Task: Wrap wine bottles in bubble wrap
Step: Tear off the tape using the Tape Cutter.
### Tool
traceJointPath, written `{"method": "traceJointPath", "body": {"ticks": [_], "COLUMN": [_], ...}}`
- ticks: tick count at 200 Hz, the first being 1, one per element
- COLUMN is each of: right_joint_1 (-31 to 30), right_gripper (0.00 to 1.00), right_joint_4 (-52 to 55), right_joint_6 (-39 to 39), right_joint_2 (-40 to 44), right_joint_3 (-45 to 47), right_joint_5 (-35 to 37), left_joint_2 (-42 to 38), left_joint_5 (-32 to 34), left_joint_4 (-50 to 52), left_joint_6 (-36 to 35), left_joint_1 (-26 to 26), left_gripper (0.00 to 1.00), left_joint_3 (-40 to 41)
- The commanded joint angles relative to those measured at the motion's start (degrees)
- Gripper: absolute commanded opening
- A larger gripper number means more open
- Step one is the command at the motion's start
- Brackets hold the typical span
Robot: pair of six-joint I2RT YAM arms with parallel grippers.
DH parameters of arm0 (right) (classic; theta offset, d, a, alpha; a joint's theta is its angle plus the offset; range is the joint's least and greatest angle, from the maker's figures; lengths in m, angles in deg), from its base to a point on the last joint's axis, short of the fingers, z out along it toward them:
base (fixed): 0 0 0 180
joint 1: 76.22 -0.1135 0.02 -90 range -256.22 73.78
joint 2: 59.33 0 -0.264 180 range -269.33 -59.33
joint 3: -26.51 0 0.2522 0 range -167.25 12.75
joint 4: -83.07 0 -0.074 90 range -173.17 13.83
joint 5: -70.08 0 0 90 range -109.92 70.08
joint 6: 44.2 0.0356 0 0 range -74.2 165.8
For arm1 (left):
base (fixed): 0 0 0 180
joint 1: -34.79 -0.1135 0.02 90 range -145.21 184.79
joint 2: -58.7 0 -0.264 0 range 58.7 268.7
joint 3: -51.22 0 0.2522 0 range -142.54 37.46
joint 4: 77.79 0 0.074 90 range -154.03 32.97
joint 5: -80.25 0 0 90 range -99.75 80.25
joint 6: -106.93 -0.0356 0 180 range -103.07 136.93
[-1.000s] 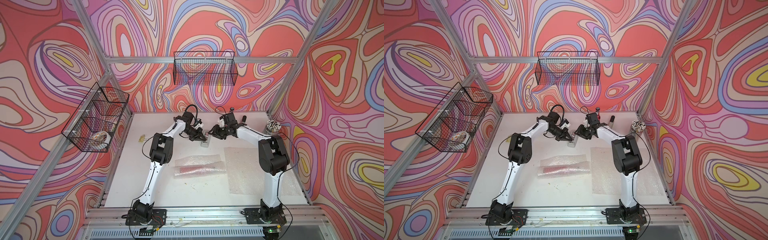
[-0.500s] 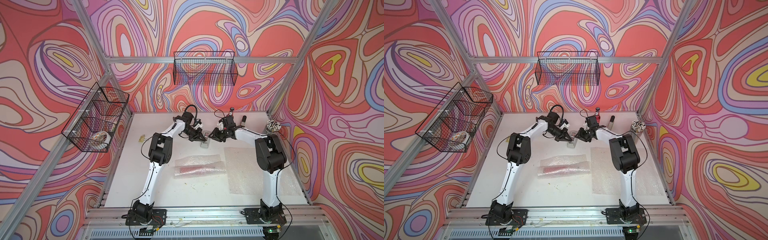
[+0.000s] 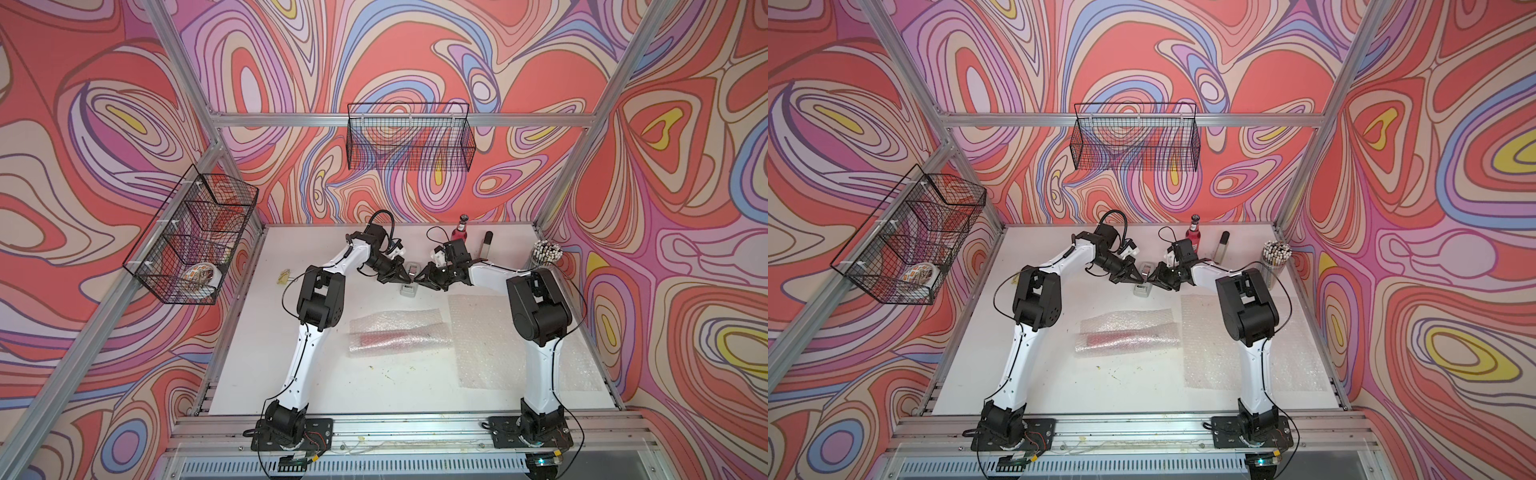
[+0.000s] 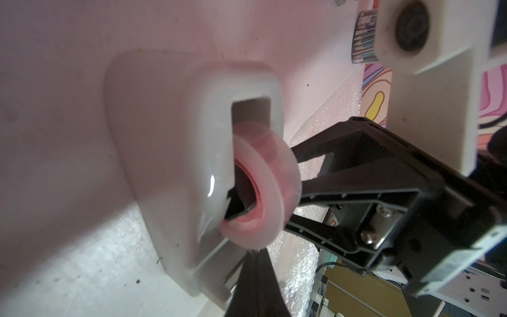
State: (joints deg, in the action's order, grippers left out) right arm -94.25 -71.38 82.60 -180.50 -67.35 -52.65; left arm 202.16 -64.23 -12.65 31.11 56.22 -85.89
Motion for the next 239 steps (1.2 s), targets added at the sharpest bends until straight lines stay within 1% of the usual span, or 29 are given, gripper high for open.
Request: {"method": "traceJointPath", "body": {"ticks": [1, 22, 82, 115, 164, 179, 208, 230, 239], "right_joint_1": [0.4, 0.4, 0.4, 0.4, 0.4, 0.4, 0.4, 0.4, 0.4], "right_gripper": [0.27, 0.27, 0.26, 0.26, 0.26, 0.26, 0.26, 0.26, 0.26], "right_joint_4": [0.2, 0.1, -0.8, -0.5, 0.1, 0.0, -0.1, 0.1, 0.2], "right_joint_6": [0.3, 0.0, 0.4, 0.1, -0.1, -0.1, -0.2, -0.4, -0.5], "right_joint_2": [-0.9, -1.0, -1.5, -1.6, -1.7, -1.8, -1.9, -1.7, -1.6], "right_joint_3": [1.3, 1.5, 2.3, 1.9, 1.6, 1.8, 2.0, 2.0, 2.0], "right_joint_5": [4.7, 6.1, 6.2, 6.4, 6.6, 6.6, 6.8, 7.2, 7.3], "left_joint_2": [-5.0, -6.8, -10.5, -12.8, -13.1, -13.2, -12.0, -10.8, -10.3], "left_joint_5": [-2.3, -1.6, -1.3, 0.1, 1.6, 3.6, 5.0, 7.7, 7.9], "left_joint_4": [3.2, 3.1, -0.1, -2.5, -3.0, -2.4, -2.8, -3.1, -3.2], "left_joint_6": [-0.6, -1.2, 0.0, 0.9, 0.7, 0.0, -0.4, -0.4, -0.3], "left_joint_1": [0.5, 0.4, 0.9, 1.3, 1.3, 1.3, 1.3, 1.3, 1.3], "left_gripper": [0.0, 0.0, 0.0, 0.0, 0.0, 0.0, 0.0, 0.0, 0.0], "left_joint_3": [2.2, 5.5, 14.2, 19.2, 21.5, 21.9, 22.8, 22.2, 21.9]}}
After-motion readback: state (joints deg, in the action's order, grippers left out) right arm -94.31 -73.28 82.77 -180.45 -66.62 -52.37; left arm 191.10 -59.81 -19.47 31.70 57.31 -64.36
